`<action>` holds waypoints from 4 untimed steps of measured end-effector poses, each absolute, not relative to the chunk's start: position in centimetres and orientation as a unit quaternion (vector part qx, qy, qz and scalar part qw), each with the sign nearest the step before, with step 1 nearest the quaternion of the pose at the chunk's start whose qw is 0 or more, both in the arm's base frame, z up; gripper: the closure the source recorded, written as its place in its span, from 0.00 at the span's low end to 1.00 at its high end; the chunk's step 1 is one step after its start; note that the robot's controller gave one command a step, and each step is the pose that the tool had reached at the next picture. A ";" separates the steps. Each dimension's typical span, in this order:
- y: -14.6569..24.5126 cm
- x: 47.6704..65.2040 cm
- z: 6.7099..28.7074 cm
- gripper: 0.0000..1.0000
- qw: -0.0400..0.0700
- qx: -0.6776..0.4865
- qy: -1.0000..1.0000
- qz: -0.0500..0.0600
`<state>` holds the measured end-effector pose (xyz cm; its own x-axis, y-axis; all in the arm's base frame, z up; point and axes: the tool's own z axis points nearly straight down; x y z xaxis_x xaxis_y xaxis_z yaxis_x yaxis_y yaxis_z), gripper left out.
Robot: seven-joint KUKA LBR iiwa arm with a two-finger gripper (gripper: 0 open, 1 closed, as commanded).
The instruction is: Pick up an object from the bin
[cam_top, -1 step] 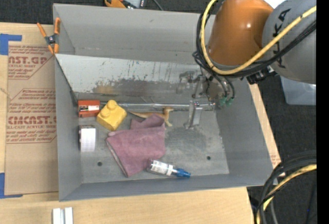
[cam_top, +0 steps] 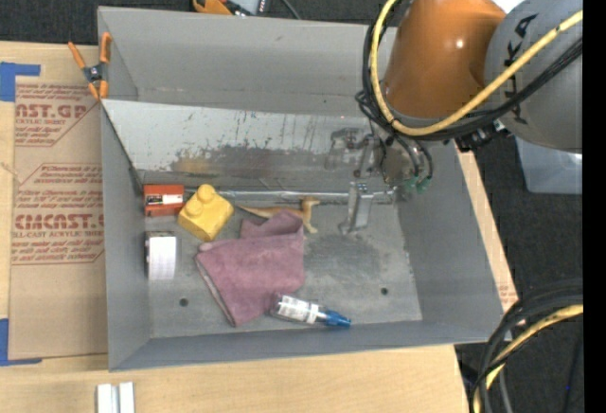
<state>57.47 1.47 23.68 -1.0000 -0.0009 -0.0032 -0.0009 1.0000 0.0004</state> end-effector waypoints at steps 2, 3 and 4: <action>7.4 59.2 16.4 0.00 0.011 -0.004 1.000 0.001; 5.9 59.1 7.2 0.00 0.004 -0.081 0.997 0.001; 4.9 58.3 7.1 0.00 0.015 -0.039 0.999 0.003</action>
Offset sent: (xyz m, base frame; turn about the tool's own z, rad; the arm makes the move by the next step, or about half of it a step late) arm 0.0159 0.0579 -0.0768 -0.0054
